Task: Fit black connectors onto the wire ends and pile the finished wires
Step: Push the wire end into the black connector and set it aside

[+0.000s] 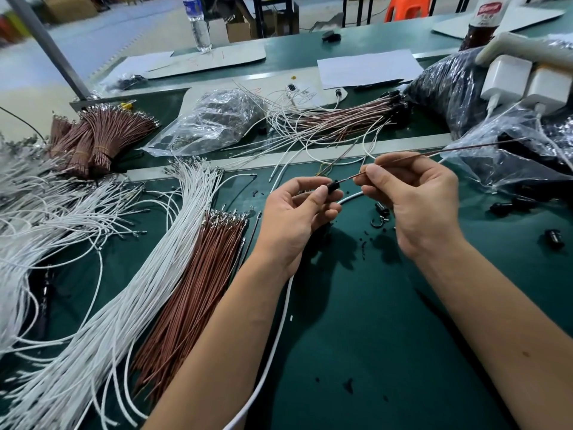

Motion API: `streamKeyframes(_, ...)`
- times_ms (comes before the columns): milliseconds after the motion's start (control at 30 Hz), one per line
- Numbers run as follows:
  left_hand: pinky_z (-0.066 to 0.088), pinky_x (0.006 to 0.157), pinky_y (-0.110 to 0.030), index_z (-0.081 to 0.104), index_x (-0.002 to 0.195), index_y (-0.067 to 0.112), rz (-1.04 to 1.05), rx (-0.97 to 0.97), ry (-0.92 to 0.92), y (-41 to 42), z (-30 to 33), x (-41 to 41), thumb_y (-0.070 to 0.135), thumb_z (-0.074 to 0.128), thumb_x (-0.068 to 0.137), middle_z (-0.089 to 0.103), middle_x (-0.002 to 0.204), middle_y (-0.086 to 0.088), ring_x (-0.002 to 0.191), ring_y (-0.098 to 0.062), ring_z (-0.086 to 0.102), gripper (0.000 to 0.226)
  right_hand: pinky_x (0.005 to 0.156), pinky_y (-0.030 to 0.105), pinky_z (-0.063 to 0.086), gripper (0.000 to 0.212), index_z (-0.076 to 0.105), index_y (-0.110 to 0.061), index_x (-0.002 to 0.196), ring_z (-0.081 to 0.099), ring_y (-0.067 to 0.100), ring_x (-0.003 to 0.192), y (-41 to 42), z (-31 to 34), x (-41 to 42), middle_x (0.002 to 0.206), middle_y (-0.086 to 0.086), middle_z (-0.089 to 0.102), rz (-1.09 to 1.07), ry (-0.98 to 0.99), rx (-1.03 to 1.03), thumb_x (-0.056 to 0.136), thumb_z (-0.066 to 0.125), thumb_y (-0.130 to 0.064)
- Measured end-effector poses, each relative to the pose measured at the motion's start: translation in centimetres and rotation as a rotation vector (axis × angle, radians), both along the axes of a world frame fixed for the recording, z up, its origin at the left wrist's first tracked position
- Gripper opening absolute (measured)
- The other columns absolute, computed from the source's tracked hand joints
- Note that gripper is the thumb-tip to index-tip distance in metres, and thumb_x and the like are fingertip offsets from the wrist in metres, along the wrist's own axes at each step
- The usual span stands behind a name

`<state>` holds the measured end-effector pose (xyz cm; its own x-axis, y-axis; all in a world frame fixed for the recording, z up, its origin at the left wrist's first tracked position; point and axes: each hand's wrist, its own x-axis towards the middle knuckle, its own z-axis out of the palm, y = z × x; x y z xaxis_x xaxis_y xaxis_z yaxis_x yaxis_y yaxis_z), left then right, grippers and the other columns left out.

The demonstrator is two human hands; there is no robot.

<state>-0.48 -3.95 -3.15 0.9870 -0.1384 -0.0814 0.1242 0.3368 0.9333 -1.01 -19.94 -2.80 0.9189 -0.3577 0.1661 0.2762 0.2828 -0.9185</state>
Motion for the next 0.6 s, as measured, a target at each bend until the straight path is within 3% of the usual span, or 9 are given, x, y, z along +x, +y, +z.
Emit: streamKeyframes(600, 0.057, 0.067, -0.02, 0.066, 0.109, -0.003, 0.018, 0.044, -0.022, 0.21, 0.12, -0.06, 0.002, 0.061, 0.098, 0.076, 0.089, -0.014, 0.069, -0.014, 0.068, 0.013, 0.062, 0.027, 0.06, 0.012, 0.07, -0.005, 0.09, 0.078, 0.029, 0.076, 0.89, -0.52, -0.22, 0.079, 0.013, 0.077, -0.053, -0.078, -0.134, 0.086, 0.081, -0.002)
